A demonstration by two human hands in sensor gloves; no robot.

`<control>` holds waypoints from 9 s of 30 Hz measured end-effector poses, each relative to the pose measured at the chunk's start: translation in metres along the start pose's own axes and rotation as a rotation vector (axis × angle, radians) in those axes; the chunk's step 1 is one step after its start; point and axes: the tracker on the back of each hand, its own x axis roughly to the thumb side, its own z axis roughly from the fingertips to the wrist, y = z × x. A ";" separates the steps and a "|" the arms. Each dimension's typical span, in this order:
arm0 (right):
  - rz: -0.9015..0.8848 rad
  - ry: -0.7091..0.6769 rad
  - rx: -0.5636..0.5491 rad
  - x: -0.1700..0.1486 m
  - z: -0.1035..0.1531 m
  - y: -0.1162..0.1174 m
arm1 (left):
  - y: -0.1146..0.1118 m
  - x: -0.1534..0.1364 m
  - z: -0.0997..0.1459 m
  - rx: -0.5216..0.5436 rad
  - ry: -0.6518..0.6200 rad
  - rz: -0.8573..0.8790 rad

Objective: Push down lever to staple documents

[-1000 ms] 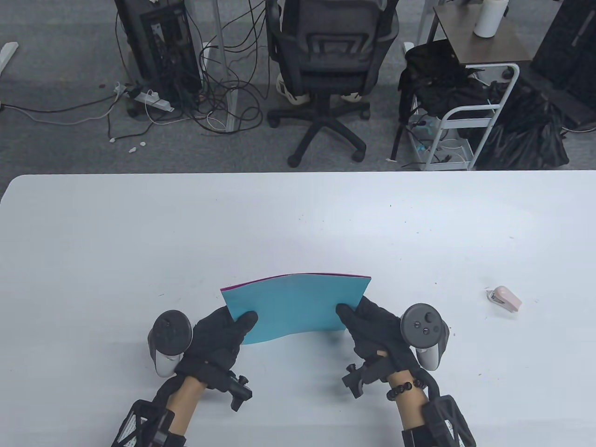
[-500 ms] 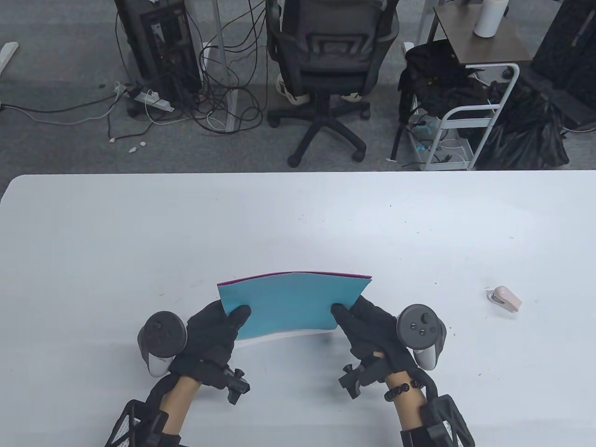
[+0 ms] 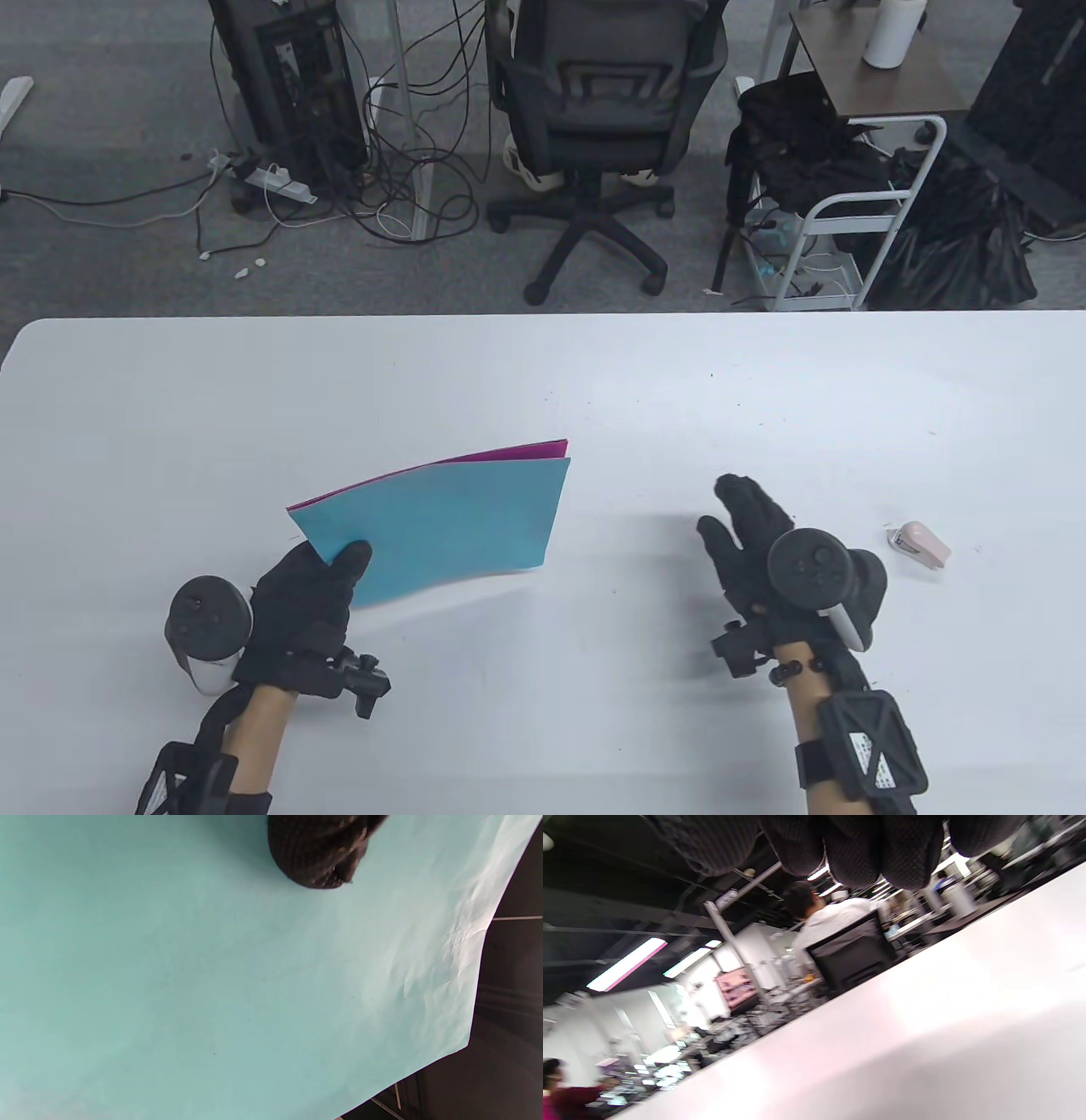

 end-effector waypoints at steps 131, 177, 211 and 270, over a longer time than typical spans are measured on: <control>0.454 -0.222 0.351 0.091 -0.032 0.118 | 0.019 0.004 -0.029 -0.151 0.368 0.044; 0.421 -0.211 0.364 0.086 -0.033 0.118 | -0.068 -0.056 -0.071 -0.738 0.962 -0.221; 0.385 -0.209 0.366 0.084 -0.034 0.119 | -0.103 -0.065 -0.069 -0.693 0.826 -0.395; 0.435 0.136 0.347 0.077 -0.066 0.128 | -0.102 -0.069 -0.067 -0.696 0.793 -0.403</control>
